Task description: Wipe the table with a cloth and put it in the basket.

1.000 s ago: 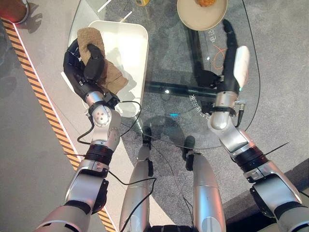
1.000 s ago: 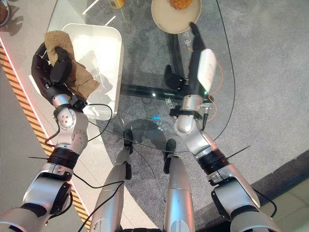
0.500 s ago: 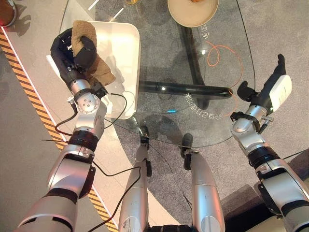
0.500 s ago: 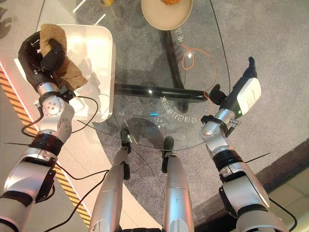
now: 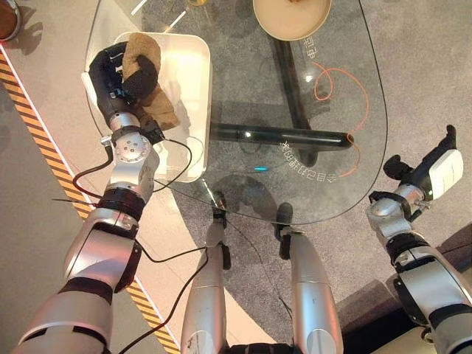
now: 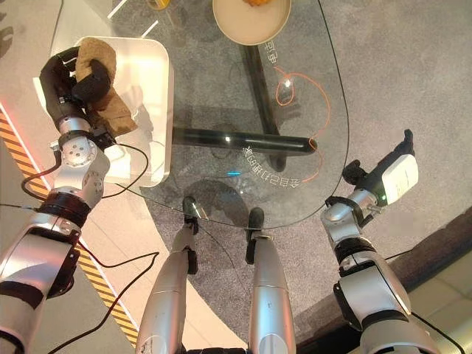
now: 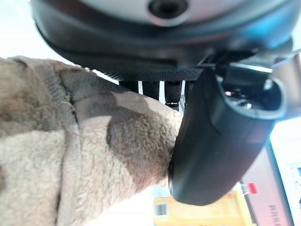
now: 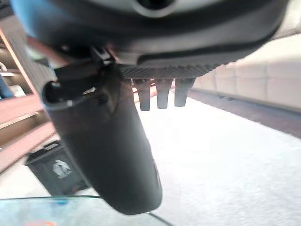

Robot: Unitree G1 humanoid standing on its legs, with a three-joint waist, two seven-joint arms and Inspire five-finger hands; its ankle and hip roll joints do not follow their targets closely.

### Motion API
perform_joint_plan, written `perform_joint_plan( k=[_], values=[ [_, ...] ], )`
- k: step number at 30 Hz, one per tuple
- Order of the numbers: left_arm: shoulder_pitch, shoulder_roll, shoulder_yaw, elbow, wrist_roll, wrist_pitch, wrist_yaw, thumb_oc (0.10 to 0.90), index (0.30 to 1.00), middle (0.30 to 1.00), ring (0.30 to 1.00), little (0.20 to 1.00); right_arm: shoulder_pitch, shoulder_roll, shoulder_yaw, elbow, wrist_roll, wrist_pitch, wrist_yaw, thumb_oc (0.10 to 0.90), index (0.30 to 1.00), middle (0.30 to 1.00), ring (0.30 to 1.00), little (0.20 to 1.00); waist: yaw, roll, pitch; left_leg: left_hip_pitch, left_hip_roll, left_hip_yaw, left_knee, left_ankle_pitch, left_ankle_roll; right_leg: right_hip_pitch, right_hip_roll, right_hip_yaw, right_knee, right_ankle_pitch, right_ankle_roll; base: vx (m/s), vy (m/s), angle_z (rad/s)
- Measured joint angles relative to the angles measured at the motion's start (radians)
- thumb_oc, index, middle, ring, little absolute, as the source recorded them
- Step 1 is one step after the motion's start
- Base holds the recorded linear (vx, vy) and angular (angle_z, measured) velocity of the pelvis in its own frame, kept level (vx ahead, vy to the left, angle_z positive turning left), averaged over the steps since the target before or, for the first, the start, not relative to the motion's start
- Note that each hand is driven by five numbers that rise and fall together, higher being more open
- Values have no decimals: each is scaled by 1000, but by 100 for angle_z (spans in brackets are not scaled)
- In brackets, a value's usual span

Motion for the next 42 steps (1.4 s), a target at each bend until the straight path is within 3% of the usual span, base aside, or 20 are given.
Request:
perform_joint_plan(
  k=[13,30,31,32,42],
  values=[
    [-5,15,-51,49,30,106,-40,100,300,300,300,200,1,2,-22,74,38,30,101,800,900,900,900,900,0,0,0,-1,0,0,1,0,0,0,0,-1,1,0,0,0,0,0],
    [-23,18,-86,113,77,132,-105,100,300,300,300,200,0,6,-21,114,48,106,215,800,900,900,900,900,-5,-1,0,-1,0,0,1,0,0,-1,-1,1,3,1,-1,0,0,0],
    [-24,18,-86,113,77,134,-109,320,488,488,488,420,0,6,-21,114,48,110,222,800,900,900,900,900,-5,-1,0,-1,0,0,1,0,0,-1,-1,1,3,1,-1,0,0,0],
    [-25,18,-86,113,77,136,-116,800,900,900,900,900,-1,7,-21,114,47,111,226,800,900,900,900,900,-5,-1,0,-1,0,0,1,0,0,-2,-1,1,3,1,-1,0,0,0],
    [-34,19,-86,114,77,166,-143,800,900,900,900,900,-2,9,-21,114,47,113,232,800,900,900,900,900,-5,-1,0,-1,0,1,1,0,0,-2,-1,1,3,1,-1,0,0,0]
  ],
)
